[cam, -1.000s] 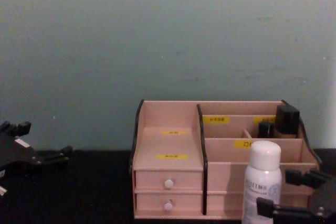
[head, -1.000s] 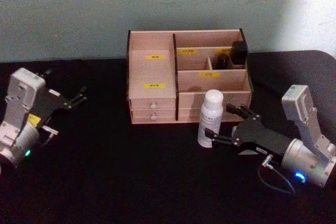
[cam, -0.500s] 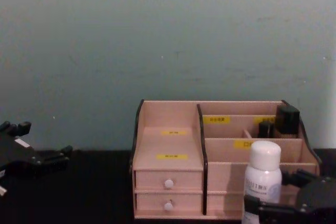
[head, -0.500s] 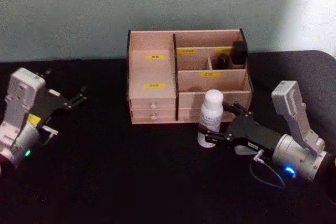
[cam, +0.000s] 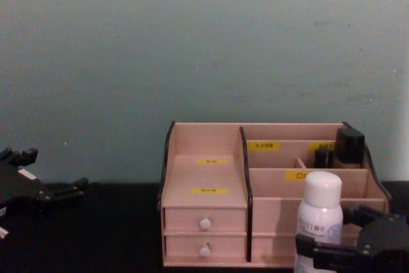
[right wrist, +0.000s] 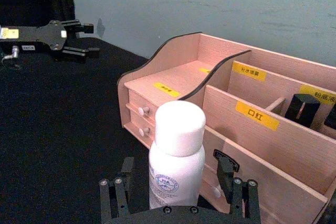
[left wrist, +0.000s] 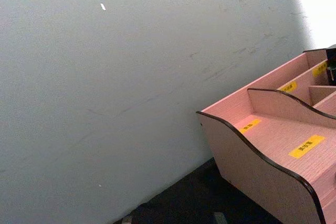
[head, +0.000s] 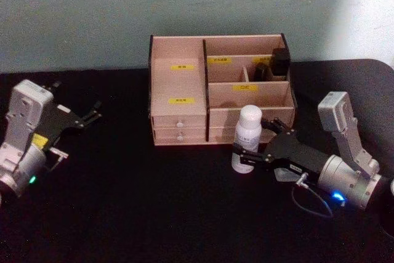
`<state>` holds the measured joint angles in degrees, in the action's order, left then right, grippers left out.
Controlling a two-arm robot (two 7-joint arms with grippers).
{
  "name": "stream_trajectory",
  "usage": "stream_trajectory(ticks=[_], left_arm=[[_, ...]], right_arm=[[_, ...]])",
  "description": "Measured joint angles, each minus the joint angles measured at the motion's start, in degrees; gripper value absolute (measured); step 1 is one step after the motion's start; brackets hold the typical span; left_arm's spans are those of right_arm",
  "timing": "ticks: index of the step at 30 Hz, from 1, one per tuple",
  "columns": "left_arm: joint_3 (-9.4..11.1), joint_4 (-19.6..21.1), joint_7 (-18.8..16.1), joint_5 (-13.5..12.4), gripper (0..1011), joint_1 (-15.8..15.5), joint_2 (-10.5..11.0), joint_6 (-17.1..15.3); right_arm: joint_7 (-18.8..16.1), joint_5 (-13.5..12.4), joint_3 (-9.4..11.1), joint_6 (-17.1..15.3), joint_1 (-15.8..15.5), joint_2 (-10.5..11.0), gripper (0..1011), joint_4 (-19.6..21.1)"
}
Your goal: Pick up the facial cleanser and watermelon frost from the table and place them into the tiered storage box.
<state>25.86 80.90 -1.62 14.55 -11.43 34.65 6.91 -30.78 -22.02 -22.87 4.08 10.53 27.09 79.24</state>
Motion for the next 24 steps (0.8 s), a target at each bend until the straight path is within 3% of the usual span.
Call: stream_trajectory(ticks=[13, 24], left_arm=[[0.00, 0.00, 0.00, 0.00, 1001, 0.00, 0.00, 0.00], [0.00, 0.00, 0.00, 0.00, 1001, 0.00, 0.00, 0.00]], right_arm=[[0.00, -0.05, -0.02, 0.01, -0.02, 0.00, 1003, 0.00], [0.03, -0.05, -0.08, 0.00, -0.02, 0.00, 760, 0.00]])
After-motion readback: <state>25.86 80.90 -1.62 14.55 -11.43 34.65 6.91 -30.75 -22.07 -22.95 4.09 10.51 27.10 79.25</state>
